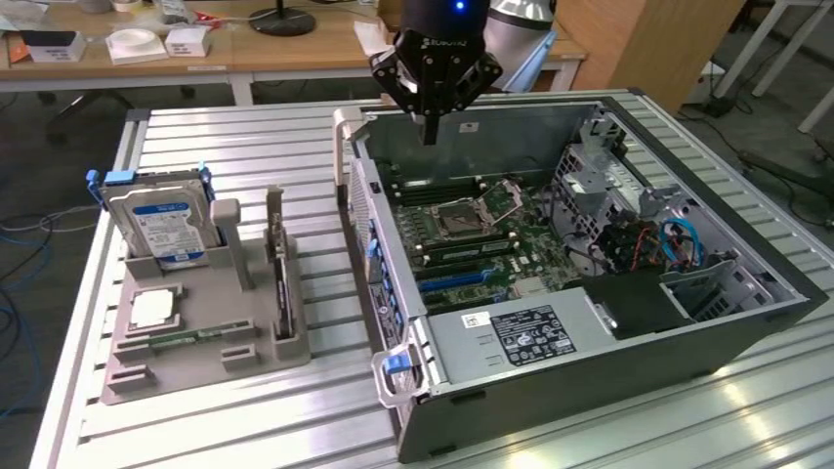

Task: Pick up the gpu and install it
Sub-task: 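Reach for the gpu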

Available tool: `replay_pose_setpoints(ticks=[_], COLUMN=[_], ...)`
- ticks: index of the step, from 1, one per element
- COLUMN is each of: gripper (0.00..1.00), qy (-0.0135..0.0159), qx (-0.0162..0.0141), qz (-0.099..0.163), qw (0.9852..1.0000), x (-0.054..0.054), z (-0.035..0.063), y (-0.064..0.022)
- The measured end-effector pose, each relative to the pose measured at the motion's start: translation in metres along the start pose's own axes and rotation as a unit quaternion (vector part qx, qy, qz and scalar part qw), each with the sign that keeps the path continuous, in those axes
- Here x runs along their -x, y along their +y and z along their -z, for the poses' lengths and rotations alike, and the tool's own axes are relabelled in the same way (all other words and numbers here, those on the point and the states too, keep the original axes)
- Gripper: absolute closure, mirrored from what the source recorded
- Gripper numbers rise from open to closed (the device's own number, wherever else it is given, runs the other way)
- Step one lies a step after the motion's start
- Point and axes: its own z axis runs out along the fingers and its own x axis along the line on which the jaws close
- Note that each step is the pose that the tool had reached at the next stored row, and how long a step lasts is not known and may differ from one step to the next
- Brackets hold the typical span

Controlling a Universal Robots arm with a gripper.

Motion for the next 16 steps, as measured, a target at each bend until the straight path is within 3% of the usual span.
replay_pose_setpoints(ticks=[16], gripper=[0.90], qy=[0.0008], qx=[-0.0001], qz=[0.000], qw=[1.0000], x=[-0.0047], z=[0.0001], y=[-0.0003])
